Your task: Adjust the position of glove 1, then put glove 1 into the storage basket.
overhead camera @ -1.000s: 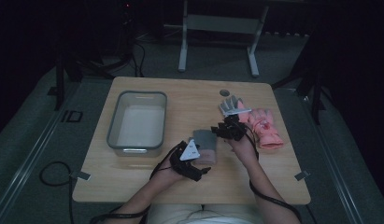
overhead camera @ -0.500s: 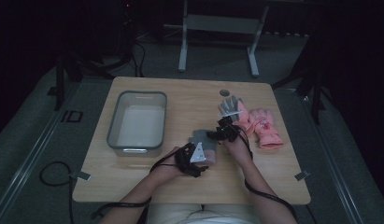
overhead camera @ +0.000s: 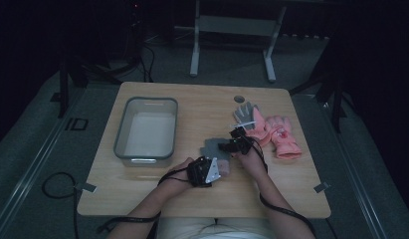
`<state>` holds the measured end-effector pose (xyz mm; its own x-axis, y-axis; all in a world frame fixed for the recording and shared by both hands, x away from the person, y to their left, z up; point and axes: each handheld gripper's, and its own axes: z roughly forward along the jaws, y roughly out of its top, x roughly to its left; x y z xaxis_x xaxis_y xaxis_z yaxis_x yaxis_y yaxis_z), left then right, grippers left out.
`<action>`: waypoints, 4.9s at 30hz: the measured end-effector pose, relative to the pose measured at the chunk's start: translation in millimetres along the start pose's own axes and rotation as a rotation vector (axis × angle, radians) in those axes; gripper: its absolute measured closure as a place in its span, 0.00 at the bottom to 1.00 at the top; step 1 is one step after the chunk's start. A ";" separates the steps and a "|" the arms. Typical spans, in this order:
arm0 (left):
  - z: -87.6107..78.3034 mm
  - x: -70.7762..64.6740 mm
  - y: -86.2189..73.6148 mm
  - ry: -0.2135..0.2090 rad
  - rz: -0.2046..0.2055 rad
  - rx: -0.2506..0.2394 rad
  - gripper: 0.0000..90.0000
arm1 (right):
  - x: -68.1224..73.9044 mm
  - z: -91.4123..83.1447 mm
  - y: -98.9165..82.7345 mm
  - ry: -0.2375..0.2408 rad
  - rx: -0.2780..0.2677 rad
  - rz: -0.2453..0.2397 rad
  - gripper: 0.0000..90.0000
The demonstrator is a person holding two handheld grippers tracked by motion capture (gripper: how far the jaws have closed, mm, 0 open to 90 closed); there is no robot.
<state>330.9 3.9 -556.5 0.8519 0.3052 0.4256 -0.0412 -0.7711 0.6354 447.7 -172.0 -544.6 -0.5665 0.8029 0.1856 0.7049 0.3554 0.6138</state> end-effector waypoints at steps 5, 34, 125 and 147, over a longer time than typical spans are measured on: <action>-4.6 14.8 0.9 -0.066 -0.121 -0.004 0.75 | 6.5 -1.7 4.4 0.063 0.018 0.029 0.80; -93.8 89.2 32.2 -0.096 -0.082 0.026 0.78 | 46.5 -63.8 67.5 0.141 -0.172 -0.038 0.82; -128.6 175.1 -97.4 -0.092 -0.458 0.177 0.01 | 128.4 6.4 120.6 0.256 -0.121 -0.179 0.69; -109.7 119.7 -11.5 -0.160 -0.391 0.028 0.01 | 64.8 -59.2 75.4 0.130 -0.189 -0.212 0.58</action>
<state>376.1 110.6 -442.2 0.8710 0.4889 0.0486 0.3139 -0.6298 0.7106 438.9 -121.5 -440.9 -0.7505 0.6484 0.1274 0.4805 0.4031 0.7789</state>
